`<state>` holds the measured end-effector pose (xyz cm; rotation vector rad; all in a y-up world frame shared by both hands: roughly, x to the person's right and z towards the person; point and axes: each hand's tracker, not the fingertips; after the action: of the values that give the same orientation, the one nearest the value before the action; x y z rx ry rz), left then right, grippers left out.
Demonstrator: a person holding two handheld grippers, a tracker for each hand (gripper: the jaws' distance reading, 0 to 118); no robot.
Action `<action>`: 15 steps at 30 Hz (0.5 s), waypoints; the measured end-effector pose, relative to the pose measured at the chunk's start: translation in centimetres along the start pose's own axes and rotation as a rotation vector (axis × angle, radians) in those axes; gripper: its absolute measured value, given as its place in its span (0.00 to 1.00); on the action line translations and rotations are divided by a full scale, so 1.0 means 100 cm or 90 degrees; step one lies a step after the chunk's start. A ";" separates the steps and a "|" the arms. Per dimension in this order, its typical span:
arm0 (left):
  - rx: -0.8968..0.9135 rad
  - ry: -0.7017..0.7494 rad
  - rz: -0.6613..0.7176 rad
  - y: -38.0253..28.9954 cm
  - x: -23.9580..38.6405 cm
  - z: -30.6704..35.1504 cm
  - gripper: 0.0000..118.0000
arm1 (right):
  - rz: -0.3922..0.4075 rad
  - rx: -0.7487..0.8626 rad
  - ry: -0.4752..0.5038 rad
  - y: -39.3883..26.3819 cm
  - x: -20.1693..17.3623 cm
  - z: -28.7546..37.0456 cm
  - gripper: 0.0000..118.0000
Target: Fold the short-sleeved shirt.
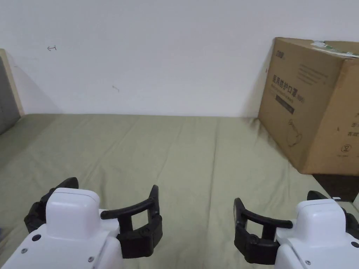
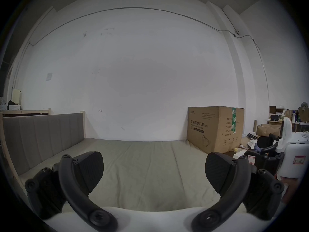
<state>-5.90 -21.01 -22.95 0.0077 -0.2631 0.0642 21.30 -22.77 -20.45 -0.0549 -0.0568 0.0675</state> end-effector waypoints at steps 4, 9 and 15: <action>-0.019 -0.013 0.021 -0.001 -0.004 -0.002 1.00 | 0.006 -0.008 -0.003 0.000 -0.005 -0.001 1.00; -0.040 0.032 0.018 -0.004 -0.001 -0.006 1.00 | 0.010 -0.019 0.005 -0.003 -0.010 -0.003 1.00; -0.091 0.087 0.045 0.001 0.005 -0.010 1.00 | 0.004 -0.039 0.016 -0.007 -0.014 -0.007 1.00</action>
<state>-5.20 -20.84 -23.82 -0.1478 -0.1308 0.1159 19.97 -23.57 -21.15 -0.1168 -0.0333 0.0715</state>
